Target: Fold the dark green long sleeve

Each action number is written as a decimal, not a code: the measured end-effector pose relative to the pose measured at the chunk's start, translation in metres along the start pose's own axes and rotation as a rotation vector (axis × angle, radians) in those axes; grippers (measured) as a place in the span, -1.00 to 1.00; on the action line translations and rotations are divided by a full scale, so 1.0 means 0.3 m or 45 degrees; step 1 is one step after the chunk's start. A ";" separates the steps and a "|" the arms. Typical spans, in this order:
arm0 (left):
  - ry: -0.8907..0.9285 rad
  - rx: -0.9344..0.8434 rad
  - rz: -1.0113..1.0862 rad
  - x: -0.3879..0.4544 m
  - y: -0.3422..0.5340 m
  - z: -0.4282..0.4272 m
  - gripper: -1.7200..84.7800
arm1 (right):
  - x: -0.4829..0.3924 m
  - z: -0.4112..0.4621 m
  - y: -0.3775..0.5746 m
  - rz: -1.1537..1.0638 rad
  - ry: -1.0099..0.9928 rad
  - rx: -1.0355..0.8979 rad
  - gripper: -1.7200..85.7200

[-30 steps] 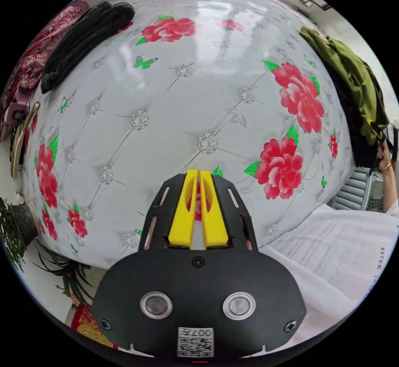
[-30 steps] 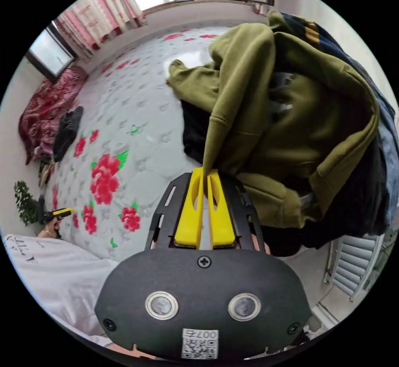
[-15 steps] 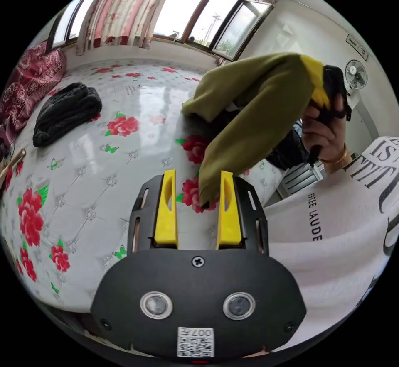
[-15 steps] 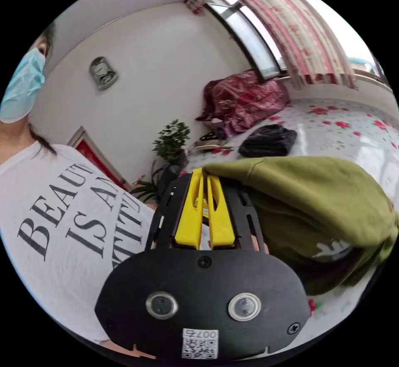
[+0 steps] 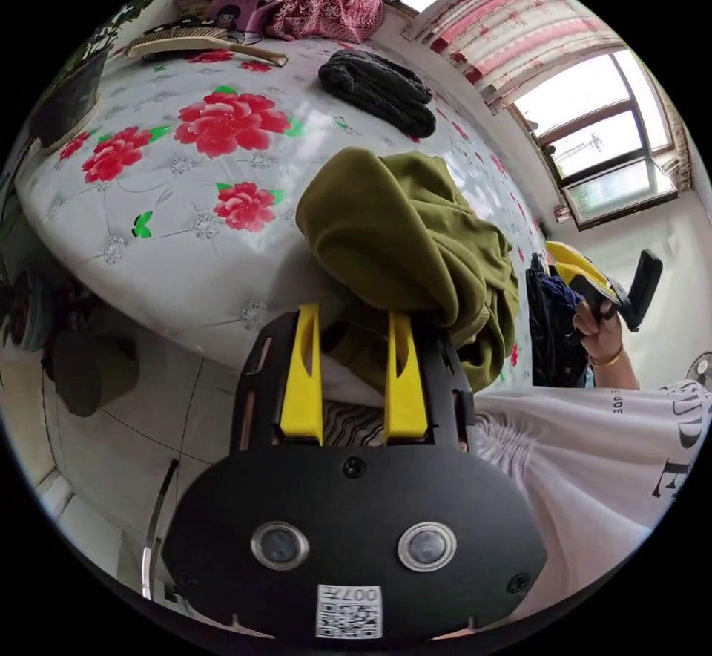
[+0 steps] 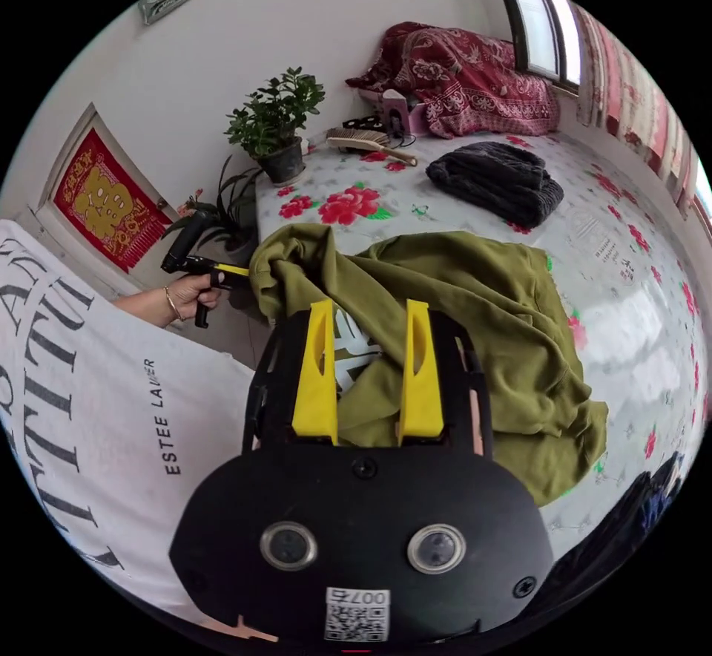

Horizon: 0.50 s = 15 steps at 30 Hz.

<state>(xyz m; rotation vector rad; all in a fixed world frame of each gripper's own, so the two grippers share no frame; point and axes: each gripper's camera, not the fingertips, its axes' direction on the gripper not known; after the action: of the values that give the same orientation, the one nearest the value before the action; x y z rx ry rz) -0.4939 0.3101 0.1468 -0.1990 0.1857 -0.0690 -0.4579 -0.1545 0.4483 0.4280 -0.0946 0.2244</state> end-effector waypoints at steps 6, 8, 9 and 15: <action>-0.007 -0.009 -0.052 -0.016 0.099 0.011 -0.66 | -0.125 0.361 -0.242 -0.168 -0.079 -0.182 -0.73; -0.042 -0.035 -0.040 -0.007 0.132 0.034 -0.66 | -0.165 0.461 -0.335 -0.199 -0.118 -0.209 -0.72; -0.046 -0.044 -0.035 -0.003 0.134 0.043 -0.66 | -0.189 0.531 -0.399 -0.218 -0.136 -0.236 -0.72; -0.100 -0.065 -0.060 0.028 0.107 0.132 -0.64 | -0.198 0.912 -0.609 -0.161 -0.257 -0.499 -0.76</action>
<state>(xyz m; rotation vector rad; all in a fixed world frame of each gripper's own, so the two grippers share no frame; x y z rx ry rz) -0.4767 0.3482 0.1770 -0.2564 0.1046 -0.1028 -0.4844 -0.4433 0.6147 0.0639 -0.3034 0.0344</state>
